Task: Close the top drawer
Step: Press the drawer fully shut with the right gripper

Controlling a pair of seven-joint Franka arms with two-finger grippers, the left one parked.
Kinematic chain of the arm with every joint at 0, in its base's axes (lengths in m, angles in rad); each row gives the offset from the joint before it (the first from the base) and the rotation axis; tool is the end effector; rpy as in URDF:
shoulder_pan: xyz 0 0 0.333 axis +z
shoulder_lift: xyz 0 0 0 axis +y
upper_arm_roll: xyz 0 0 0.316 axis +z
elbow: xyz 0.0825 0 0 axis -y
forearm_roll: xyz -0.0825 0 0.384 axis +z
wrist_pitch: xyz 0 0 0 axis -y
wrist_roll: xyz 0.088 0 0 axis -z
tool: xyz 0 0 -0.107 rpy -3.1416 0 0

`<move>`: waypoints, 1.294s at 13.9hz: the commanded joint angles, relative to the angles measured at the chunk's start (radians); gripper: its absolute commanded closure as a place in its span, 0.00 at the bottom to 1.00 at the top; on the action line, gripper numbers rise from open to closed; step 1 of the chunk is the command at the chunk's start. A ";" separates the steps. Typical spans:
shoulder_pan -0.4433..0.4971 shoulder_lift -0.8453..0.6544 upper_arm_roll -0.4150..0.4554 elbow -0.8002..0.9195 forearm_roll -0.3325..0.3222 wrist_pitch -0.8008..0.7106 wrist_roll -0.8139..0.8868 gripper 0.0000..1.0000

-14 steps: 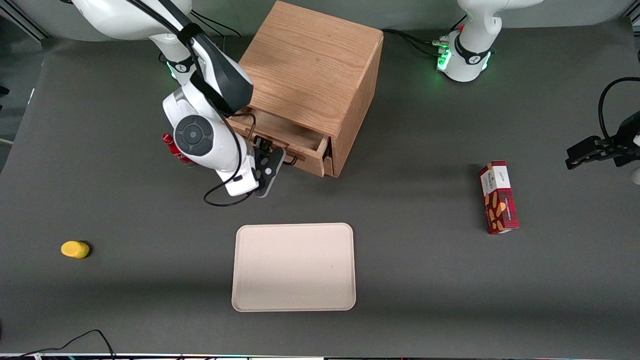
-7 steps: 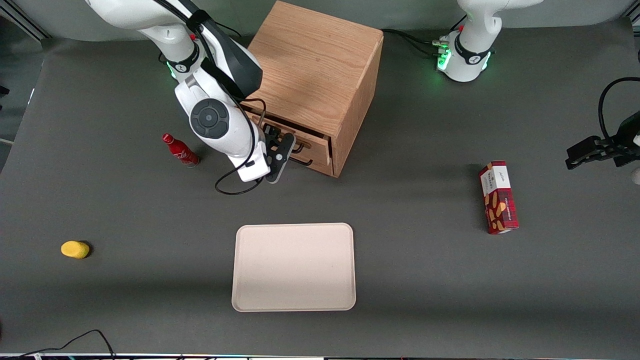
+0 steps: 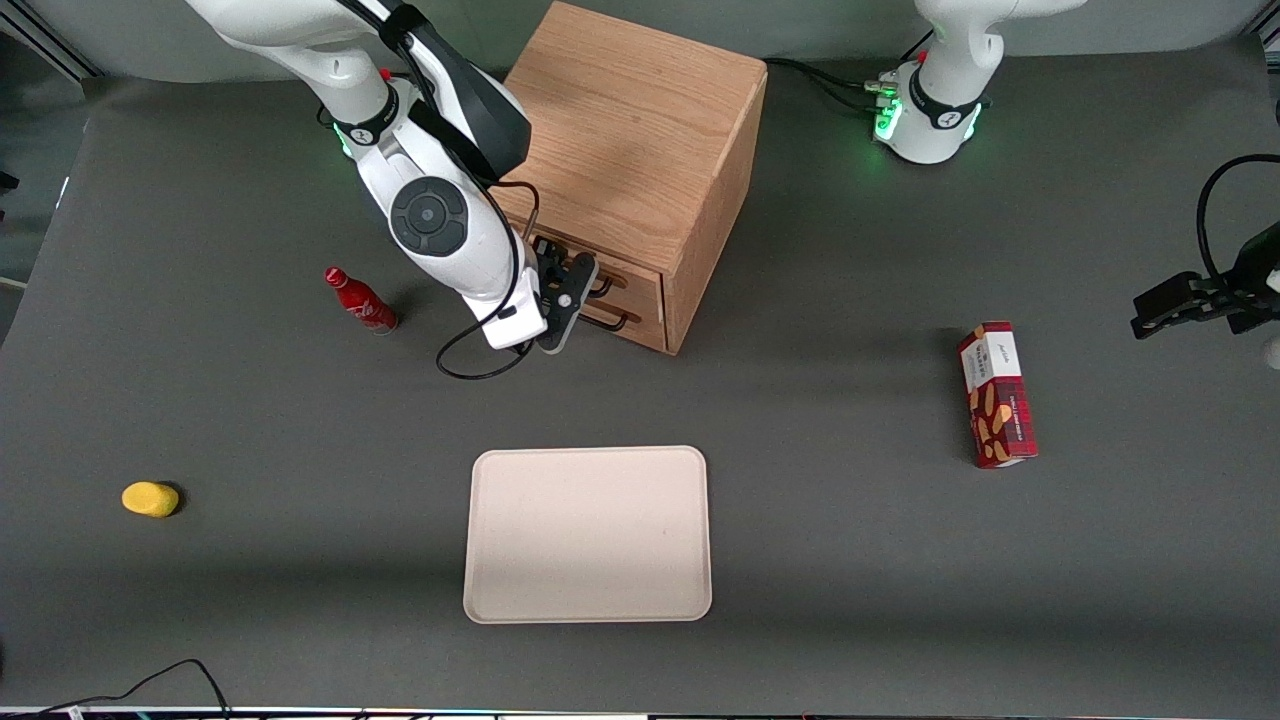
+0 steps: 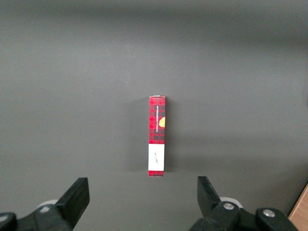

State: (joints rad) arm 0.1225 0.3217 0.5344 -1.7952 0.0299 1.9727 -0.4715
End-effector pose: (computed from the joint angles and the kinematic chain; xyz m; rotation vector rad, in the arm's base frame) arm 0.5027 0.3616 0.3852 -2.5203 -1.5466 0.1746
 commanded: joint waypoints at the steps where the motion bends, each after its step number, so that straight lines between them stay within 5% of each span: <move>1: 0.009 -0.024 0.019 -0.058 0.013 0.017 0.037 0.00; 18: -0.020 -0.010 0.006 0.085 0.064 -0.104 0.024 0.00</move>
State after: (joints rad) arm 0.1148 0.3191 0.5354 -1.7461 0.0714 1.9189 -0.4665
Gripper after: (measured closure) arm 0.000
